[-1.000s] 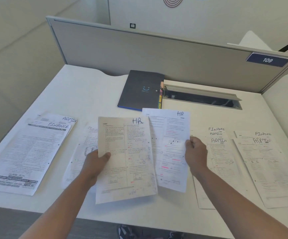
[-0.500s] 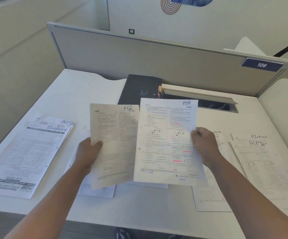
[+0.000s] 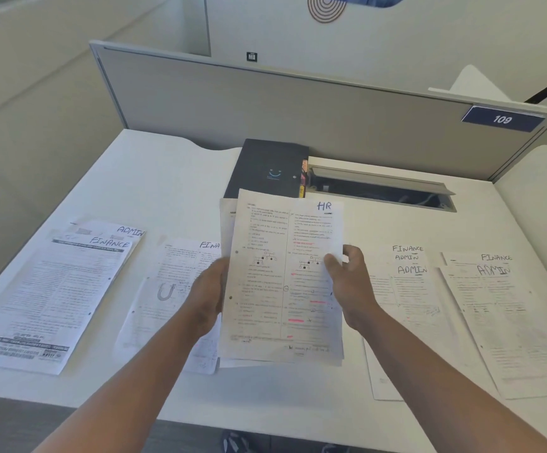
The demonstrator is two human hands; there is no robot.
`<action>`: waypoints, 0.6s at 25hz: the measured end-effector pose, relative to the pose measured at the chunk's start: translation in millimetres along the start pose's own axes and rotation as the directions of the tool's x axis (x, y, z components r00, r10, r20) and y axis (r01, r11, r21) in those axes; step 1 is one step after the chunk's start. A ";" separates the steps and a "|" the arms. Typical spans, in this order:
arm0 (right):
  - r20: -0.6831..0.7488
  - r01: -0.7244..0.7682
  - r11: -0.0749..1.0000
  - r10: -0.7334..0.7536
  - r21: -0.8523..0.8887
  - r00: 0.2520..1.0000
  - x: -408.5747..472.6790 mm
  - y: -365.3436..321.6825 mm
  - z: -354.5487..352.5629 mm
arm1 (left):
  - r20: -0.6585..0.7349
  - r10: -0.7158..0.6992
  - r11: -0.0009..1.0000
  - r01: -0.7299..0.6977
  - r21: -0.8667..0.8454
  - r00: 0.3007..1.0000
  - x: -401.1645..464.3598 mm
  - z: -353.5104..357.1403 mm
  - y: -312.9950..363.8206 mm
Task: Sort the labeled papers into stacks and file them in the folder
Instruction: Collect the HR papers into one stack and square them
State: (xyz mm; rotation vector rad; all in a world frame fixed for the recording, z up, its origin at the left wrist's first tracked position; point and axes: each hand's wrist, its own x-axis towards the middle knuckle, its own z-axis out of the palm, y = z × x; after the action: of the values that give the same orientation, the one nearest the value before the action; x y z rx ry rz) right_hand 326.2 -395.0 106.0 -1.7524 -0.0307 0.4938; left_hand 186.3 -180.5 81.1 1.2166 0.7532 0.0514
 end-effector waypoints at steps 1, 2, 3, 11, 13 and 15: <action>0.024 0.005 1.000 -0.006 0.023 1.000 -0.6 -0.2 -0.1 | 0.001 0.003 1.000 -0.003 0.000 1.000 -1.5 1.4 1.8; 0.050 0.010 0.999 -0.012 0.037 0.999 -1.3 -0.7 -0.2 | -0.001 0.029 0.999 -0.029 0.022 1.000 -1.6 3.3 2.8; 0.075 0.019 0.999 -0.022 0.043 0.997 -1.7 -0.9 -0.7 | -0.007 0.076 0.996 -0.076 0.042 0.997 -1.8 6.2 3.8; 0.124 0.230 0.967 -0.242 0.107 0.962 -4.7 -3.9 -11.4 | -0.073 0.471 0.882 -0.468 0.057 0.879 -9.1 23.0 11.5; 0.121 0.203 0.977 -0.209 0.063 0.970 -9.5 5.7 -11.2 | -0.070 0.452 0.892 -0.451 0.033 0.889 -8.4 25.9 2.0; 0.178 0.170 0.986 -0.167 0.001 0.970 -17.2 16.0 -9.0 | -0.050 0.398 0.917 -0.398 0.019 0.916 -9.6 28.1 -9.5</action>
State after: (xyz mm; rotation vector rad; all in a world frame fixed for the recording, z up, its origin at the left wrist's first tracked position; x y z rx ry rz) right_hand 309.8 -412.2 97.6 -1.6977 -0.3075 0.5241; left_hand 191.1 -211.3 81.6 1.3660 0.5398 0.4186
